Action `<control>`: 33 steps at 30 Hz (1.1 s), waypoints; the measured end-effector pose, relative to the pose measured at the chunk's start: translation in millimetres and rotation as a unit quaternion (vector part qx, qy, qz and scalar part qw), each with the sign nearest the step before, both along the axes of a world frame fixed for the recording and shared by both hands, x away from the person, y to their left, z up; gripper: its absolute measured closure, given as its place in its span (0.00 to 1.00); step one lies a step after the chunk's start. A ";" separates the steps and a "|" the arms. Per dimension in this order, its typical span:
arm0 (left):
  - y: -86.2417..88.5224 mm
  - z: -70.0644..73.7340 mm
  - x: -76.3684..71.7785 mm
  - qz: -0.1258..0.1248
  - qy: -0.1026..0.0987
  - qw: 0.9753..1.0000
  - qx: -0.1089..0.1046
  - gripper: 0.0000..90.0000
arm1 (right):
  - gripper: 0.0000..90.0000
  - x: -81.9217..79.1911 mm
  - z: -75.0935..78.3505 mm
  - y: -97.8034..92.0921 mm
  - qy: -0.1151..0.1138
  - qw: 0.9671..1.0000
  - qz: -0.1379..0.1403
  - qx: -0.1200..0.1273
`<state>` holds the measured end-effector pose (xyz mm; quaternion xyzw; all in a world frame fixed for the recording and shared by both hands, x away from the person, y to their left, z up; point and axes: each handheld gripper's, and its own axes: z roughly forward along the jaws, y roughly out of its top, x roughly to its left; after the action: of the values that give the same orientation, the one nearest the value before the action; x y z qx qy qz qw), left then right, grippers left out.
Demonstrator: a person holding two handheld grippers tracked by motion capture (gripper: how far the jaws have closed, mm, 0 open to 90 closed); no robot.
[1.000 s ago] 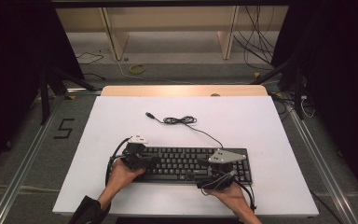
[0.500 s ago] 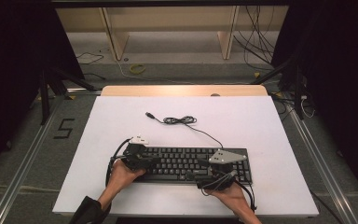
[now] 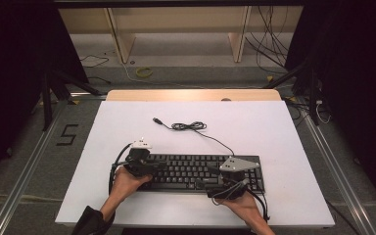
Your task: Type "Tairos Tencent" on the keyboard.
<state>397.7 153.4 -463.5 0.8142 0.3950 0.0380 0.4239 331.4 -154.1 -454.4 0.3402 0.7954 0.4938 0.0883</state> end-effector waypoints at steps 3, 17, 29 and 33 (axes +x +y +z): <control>0.9 1.8 -0.6 -0.002 -0.001 1.000 -0.006 0.83 | 0.38 0.2 -0.1 -0.3 0.000 1.000 0.000 0.000; 9.3 10.8 -10.4 -0.006 -0.006 0.999 -0.050 0.55 | 0.38 -0.7 1.5 -8.8 -0.004 1.000 -0.009 0.006; 17.7 15.9 -25.6 -0.012 -0.027 0.997 -0.074 0.42 | 0.38 -7.1 3.6 -20.1 -0.009 1.000 -0.016 0.011; 22.4 14.8 -32.0 -0.011 -0.034 0.996 -0.085 0.39 | 0.38 -10.3 4.1 -25.7 -0.012 1.000 -0.020 0.013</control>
<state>365.8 175.8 -448.7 0.7779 0.3731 0.0276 0.5049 321.0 -179.8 -450.3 0.3510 0.7807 0.5067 0.1031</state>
